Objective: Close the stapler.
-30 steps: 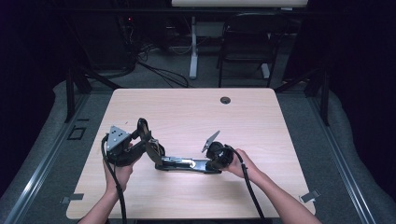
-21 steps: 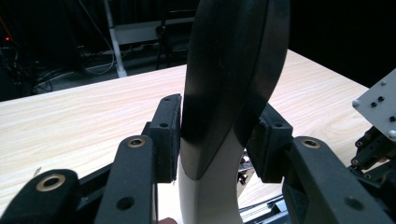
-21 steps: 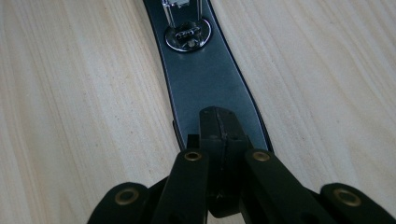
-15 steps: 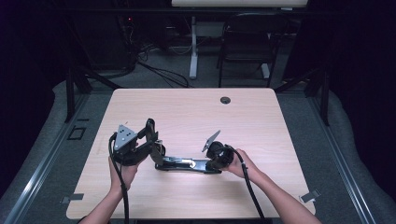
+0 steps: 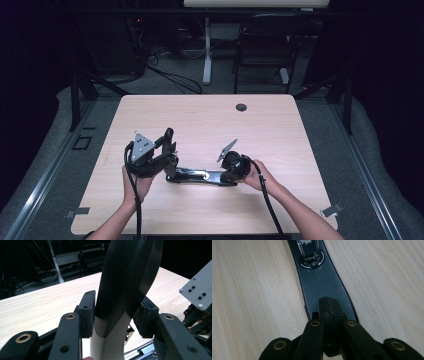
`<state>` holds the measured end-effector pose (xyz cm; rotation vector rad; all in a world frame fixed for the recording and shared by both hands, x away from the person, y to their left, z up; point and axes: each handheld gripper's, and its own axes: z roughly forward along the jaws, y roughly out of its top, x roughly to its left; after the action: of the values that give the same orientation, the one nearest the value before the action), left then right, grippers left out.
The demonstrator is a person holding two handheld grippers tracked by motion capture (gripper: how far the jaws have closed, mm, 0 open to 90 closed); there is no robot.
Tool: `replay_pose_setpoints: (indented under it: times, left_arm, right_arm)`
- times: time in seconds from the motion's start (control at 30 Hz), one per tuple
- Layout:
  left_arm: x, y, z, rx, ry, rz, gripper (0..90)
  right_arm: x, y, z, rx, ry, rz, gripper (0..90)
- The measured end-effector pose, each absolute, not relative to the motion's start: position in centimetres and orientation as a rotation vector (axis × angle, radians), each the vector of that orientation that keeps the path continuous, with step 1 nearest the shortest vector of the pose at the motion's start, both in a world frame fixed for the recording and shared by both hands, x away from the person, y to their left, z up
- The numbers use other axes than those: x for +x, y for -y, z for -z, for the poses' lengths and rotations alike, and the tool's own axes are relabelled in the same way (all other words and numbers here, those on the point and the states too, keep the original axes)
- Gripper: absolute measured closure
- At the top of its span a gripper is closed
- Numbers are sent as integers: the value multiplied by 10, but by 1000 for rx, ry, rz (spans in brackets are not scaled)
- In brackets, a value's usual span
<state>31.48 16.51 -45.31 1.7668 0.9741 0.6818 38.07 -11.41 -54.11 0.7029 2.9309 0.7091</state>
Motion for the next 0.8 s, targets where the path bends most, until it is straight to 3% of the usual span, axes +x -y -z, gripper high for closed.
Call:
replay_pose_setpoints:
  times: [0.53, 0.8]
  left_arm:
    - [312, -153, 454, 1788, -950, -706, 558]
    - [309, -130, 457, 1859, -896, -784, 549]
  right_arm:
    - [381, 115, 541, 704, -2936, -714, 900]
    - [380, 115, 542, 710, -2925, -721, 900]
